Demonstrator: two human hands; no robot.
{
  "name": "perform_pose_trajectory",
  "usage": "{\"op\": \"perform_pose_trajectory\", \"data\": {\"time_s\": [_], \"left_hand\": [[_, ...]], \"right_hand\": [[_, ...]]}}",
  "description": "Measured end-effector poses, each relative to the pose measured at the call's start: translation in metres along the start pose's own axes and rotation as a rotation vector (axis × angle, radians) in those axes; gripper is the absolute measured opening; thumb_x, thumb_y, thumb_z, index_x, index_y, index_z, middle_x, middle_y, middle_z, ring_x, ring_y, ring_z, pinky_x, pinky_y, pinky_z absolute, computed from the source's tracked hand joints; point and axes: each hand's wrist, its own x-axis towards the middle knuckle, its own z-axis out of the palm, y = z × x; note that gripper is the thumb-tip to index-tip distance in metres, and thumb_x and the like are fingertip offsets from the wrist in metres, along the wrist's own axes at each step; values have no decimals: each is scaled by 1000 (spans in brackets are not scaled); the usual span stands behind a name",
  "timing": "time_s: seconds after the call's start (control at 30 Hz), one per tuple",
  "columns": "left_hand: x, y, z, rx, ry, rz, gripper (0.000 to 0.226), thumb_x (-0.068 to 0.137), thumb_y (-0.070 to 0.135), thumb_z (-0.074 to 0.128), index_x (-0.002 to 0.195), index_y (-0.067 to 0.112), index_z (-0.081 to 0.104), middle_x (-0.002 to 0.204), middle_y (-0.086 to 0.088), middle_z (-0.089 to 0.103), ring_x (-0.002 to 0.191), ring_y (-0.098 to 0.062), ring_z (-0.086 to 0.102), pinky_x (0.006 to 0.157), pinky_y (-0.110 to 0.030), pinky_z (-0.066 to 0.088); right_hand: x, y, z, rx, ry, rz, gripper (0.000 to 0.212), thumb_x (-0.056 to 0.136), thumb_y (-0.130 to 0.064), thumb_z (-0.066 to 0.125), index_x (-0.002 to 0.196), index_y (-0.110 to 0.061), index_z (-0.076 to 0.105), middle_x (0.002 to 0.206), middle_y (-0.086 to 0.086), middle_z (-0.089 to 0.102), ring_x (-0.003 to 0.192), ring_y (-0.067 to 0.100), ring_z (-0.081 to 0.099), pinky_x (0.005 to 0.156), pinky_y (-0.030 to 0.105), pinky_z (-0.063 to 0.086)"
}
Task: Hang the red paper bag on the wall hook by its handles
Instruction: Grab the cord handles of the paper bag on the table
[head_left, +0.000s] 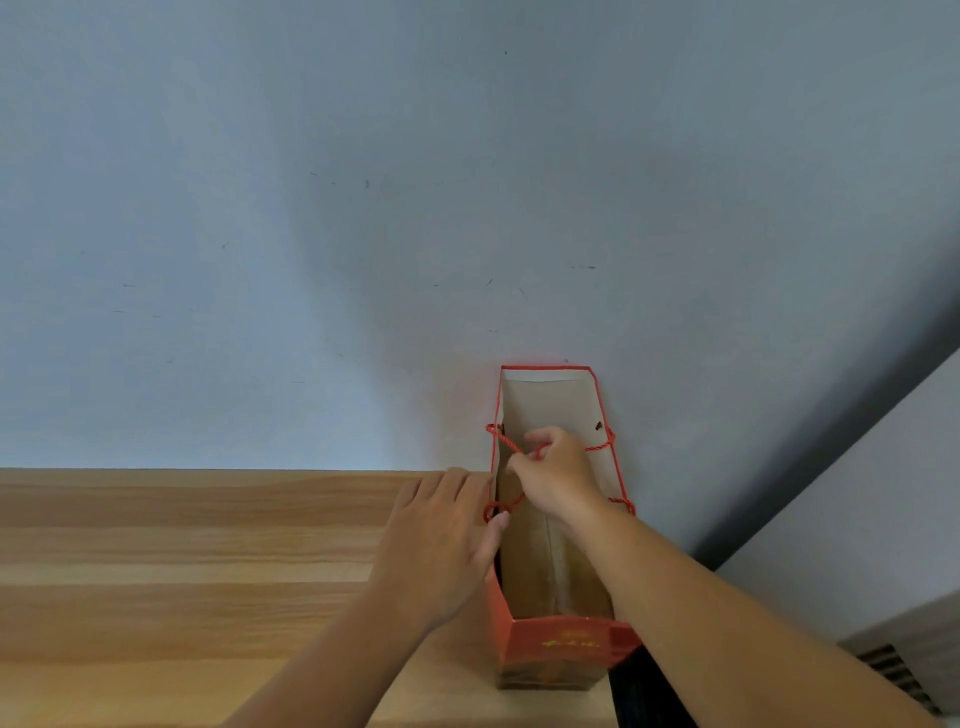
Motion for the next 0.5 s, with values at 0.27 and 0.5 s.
{"op": "perform_pose_trajectory", "data": {"time_s": [0.27,0.5], "left_hand": [[25,29,-47,-205,150,-30,54,99,63,41,138,28,57,129,9,66,118,-14,58,102,-29,37],[24,50,-79,-451,231,-154,42,84,67,61,119,43,63,106,21,71,98,-2,65,89,-26,53]], "right_hand": [[-47,-91,-63,361,-65,-56,12,87,-11,68,93,-8,77,90,9,70,87,21,60,78,35,46],[-85,-110,-64,671,-251,-101,18,93,-19,63,103,-8,73,90,7,69,68,14,53,48,15,46]]}}
